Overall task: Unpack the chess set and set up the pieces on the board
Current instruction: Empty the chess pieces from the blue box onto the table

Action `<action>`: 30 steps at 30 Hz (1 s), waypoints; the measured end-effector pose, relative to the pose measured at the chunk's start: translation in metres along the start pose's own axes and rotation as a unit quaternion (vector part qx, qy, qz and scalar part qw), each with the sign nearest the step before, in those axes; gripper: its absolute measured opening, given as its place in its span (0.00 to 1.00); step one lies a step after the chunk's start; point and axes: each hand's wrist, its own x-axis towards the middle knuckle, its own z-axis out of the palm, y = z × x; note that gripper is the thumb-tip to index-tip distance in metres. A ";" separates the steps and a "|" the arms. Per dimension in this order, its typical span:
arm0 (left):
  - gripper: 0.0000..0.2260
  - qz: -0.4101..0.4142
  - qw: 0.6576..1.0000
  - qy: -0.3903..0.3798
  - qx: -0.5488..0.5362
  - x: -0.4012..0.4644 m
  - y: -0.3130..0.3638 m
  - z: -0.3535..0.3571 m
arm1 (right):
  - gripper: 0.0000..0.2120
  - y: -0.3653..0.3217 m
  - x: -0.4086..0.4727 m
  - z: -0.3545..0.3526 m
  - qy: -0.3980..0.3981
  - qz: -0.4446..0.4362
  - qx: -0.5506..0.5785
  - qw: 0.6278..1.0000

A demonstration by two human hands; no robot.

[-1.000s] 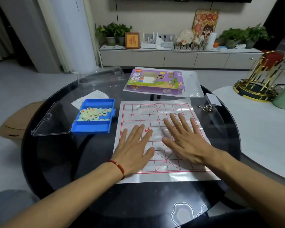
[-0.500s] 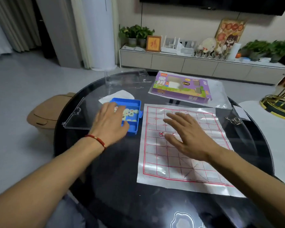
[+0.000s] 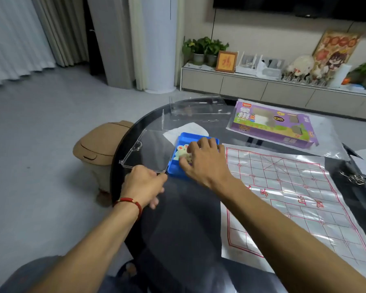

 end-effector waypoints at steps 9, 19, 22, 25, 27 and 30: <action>0.04 -0.081 0.936 -0.066 -0.336 -0.013 0.003 0.010 | 0.26 0.007 -0.024 0.017 -0.034 -0.065 0.040 0.996; 0.13 -0.018 0.854 -0.074 -0.515 -0.020 0.006 0.023 | 0.26 -0.004 -0.035 -0.003 0.026 -0.098 0.142 0.985; 0.14 -0.006 0.834 -0.032 -0.551 -0.020 0.004 0.023 | 0.27 -0.012 -0.039 -0.010 0.012 -0.114 0.156 0.981; 0.12 -0.010 0.824 -0.007 -0.567 -0.019 -0.002 0.017 | 0.28 -0.011 -0.033 -0.028 -0.026 -0.136 0.183 0.973; 0.12 -0.004 0.829 -0.004 -0.559 -0.018 -0.008 0.013 | 0.21 -0.008 -0.021 -0.038 -0.013 -0.140 0.219 0.966; 0.12 0.017 0.843 0.007 -0.537 -0.019 -0.015 0.007 | 0.12 -0.010 0.003 -0.044 -0.027 -0.134 0.205 0.969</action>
